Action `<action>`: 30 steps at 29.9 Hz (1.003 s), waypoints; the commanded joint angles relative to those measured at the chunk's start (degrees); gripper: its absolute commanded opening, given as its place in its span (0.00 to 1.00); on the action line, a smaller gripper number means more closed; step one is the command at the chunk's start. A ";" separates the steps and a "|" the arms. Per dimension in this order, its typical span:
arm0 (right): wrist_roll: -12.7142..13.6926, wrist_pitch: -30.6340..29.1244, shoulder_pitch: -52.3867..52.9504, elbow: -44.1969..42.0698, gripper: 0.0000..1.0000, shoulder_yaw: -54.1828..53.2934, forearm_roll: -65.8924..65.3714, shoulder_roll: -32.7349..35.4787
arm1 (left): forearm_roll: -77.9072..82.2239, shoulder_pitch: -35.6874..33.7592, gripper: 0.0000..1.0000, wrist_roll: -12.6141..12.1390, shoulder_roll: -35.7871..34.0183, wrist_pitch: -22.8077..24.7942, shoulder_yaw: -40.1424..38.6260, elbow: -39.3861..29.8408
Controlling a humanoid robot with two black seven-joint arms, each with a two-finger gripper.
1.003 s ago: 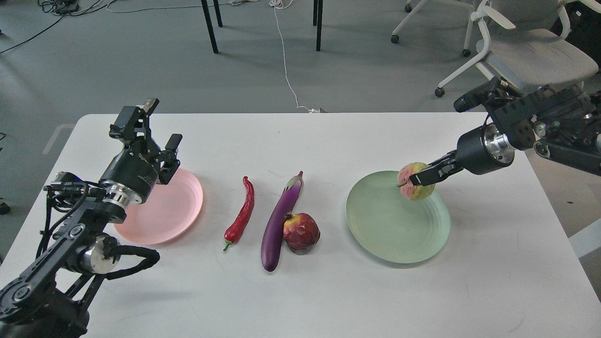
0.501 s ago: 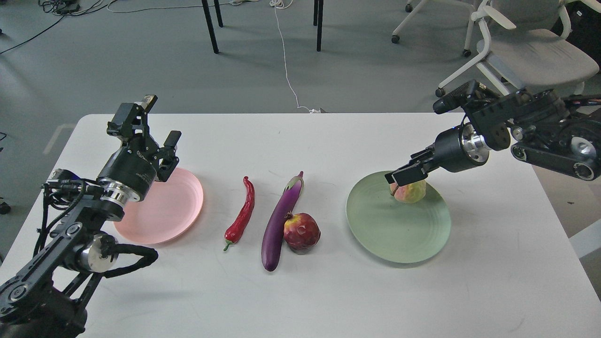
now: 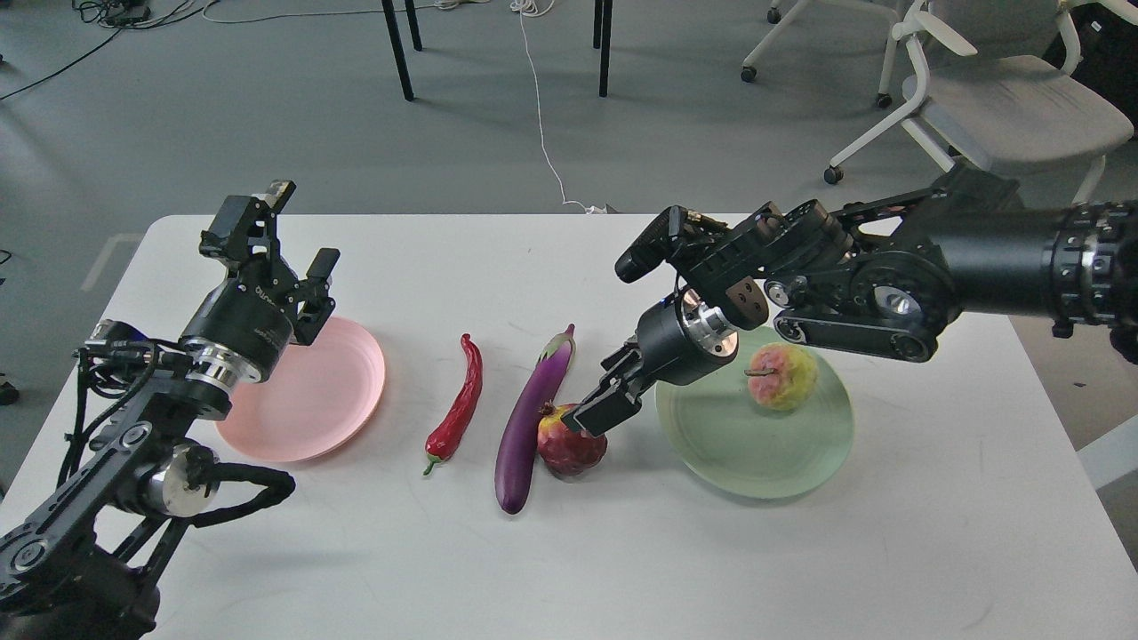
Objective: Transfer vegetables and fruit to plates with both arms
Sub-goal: 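Reach the right gripper to the red apple and grasp it, then lift the apple and lower it onto the green plate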
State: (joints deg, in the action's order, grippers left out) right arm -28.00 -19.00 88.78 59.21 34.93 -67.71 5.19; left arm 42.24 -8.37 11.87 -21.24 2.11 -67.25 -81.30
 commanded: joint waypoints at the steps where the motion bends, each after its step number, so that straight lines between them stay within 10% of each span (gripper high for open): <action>1: 0.00 0.10 -2.46 -3.13 0.97 0.22 0.03 -4.12 | -0.05 0.02 0.99 -0.01 -0.11 0.00 -0.08 0.01; 11: 0.00 1.15 -4.23 -6.12 0.90 1.89 0.03 -5.19 | -0.05 0.02 0.99 -0.01 -0.29 -0.08 -0.08 0.09; 19: 0.00 1.77 -4.14 -6.83 0.40 3.83 0.03 -5.19 | -0.05 0.02 0.99 -0.01 -0.38 -0.08 -0.43 0.00; 30: 0.00 1.16 3.67 -2.10 0.38 3.56 0.91 -0.55 | -0.05 0.02 0.99 -0.01 -0.55 0.00 -0.43 0.00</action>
State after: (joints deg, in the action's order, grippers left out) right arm -28.01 -17.44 88.87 54.24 38.53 -66.72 0.77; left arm 42.18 -8.35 11.86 -21.79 2.03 -67.68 -81.28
